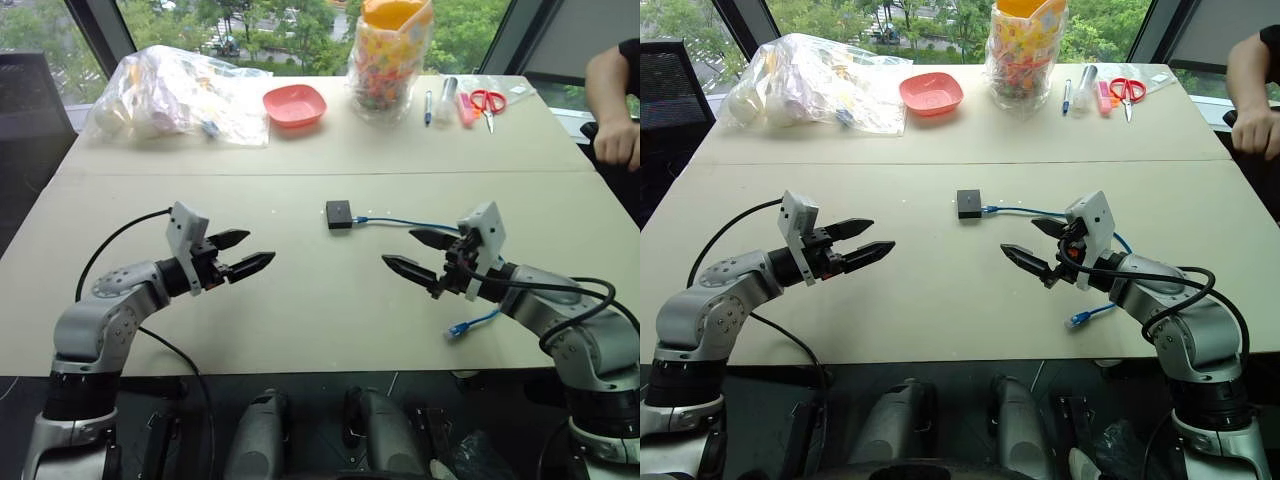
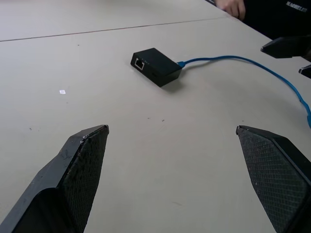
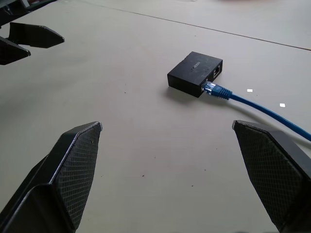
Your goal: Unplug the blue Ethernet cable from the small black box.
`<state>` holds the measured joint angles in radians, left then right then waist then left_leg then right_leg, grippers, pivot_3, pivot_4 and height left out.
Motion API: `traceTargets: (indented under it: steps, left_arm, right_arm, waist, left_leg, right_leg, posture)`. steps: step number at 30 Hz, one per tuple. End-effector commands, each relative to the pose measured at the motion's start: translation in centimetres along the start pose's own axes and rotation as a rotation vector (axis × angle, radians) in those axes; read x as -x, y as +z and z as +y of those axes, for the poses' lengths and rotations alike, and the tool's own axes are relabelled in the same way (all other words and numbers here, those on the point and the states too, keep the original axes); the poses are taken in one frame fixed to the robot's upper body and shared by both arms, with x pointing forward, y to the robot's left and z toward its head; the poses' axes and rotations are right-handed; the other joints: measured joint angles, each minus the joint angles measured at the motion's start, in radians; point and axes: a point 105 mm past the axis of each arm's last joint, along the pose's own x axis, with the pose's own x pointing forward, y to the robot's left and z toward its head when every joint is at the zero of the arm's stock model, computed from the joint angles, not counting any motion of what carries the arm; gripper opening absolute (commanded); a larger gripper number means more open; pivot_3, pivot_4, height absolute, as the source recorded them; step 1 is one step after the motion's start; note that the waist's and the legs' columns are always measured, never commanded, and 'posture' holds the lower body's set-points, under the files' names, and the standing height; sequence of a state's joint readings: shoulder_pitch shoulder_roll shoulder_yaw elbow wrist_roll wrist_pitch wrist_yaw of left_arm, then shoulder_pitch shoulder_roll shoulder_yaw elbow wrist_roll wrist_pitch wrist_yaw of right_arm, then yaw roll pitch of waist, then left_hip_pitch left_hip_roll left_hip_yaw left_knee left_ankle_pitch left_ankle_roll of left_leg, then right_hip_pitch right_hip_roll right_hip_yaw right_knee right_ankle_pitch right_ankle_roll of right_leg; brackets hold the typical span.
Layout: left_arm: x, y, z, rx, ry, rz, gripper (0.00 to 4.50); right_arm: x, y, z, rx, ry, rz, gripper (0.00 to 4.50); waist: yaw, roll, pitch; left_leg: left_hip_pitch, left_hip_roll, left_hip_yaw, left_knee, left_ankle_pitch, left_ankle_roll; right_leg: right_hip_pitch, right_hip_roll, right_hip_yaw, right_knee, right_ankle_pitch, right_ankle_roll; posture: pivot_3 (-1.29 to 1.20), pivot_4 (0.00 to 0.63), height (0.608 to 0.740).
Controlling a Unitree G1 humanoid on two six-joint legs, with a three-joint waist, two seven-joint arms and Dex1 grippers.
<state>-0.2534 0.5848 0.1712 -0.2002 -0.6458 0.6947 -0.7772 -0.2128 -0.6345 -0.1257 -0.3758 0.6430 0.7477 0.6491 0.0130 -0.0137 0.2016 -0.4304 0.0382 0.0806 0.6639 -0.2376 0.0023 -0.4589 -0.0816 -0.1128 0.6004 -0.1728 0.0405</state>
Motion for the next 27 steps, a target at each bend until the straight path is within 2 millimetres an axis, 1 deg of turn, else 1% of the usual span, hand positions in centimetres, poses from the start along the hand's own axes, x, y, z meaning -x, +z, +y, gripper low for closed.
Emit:
traceTargets:
  steps: [1, 6, 14, 19, 21, 23, 25, 27]
  left_arm:
    - [0.6, 1.6, -0.6, -0.038, -0.015, -0.054, 4.4]
    - [0.6, 1.4, -0.7, -0.028, -0.013, -0.045, 4.4]
    - [0.6, 1.4, -0.6, -0.023, 0.003, -0.057, 4.4]
    - [0.1, 2.1, 0.7, -0.071, 0.03, -0.051, 4.4]
    - [0.0, 2.6, 2.3, -0.135, 0.032, -0.013, 4.4]
    - [-0.1, 3.1, 3.3, -0.156, 0.004, 0.009, 4.4]
    - [-0.1, 3.4, 3.3, -0.171, -0.061, 0.039, 4.4]
    - [0.3, 4.2, 2.6, -0.207, -0.171, 0.088, 4.4]
  right_arm:
    - [0.0, 0.6, 0.4, 0.021, 0.029, -0.027, 4.5]
    - [-0.3, 0.9, 0.0, 0.034, 0.029, -0.03, 4.5]
    - [-0.7, 0.4, 0.2, 0.054, 0.027, -0.018, 4.5]
    - [-0.7, 1.2, -0.8, 0.069, 0.0, -0.043, 4.5]
    - [-1.3, 1.5, -1.7, 0.1, 0.0, -0.033, 4.5]
    - [-1.9, 1.6, -2.3, 0.126, 0.015, -0.018, 4.5]
    - [-2.7, 1.9, -2.9, 0.159, 0.032, -0.004, 4.5]
    - [-4.6, 2.3, -4.2, 0.237, 0.054, 0.035, 4.5]
  waist:
    - [0.0, 0.0, 0.0]
    - [0.0, 0.0, 0.0]
    - [0.0, 0.0, 0.0]
    - [0.001, 0.0, 0.0]
    - [0.001, 0.0, 0.0]
    - [0.0, 0.0, 0.0]
    - [-0.003, 0.0, 0.0]
    - [-0.009, 0.0, 0.0]
  left_leg:
    - [0.0, 0.0, 0.0, 0.0, 0.0, 0.0]
    - [0.0, 0.0, 0.0, 0.0, 0.0, 0.0]
    - [0.0, 0.0, 0.0, 0.0, 0.0, 0.0]
    - [0.0, 0.0, 0.0, 0.0, 0.0, 0.0]
    - [0.0, -0.001, 0.0, 0.001, 0.0, 0.0]
    - [0.0, -0.003, 0.0, 0.002, 0.0, 0.0]
    - [0.0, -0.003, 0.001, 0.002, 0.0, 0.0]
    - [0.0, -0.003, 0.001, 0.001, 0.0, 0.0]
  right_leg:
    - [0.0, 0.0, 0.0, 0.0, 0.0, 0.0]
    - [0.0, 0.0, 0.0, 0.0, 0.0, 0.0]
    - [0.0, 0.0, 0.0, 0.0, 0.0, 0.0]
    - [0.0, 0.0, 0.0, 0.0, 0.0, 0.0]
    - [0.0, 0.0, 0.0, 0.001, 0.0, 0.0]
    - [0.001, 0.001, 0.0, 0.001, 0.001, -0.001]
    - [0.0, 0.001, 0.0, 0.001, 0.001, -0.001]
    - [-0.001, 0.001, 0.0, 0.0, 0.001, -0.001]
  posture:
    - [0.0, 0.15, 0.74]
    - [0.0, 0.15, 0.74]
    - [0.0, 0.15, 0.74]
    - [0.0, 0.15, 0.74]
    - [0.0, 0.15, 0.74]
    - [0.0, 0.15, 0.74]
    - [0.0, 0.15, 0.74]
    - [0.0, 0.15, 0.74]
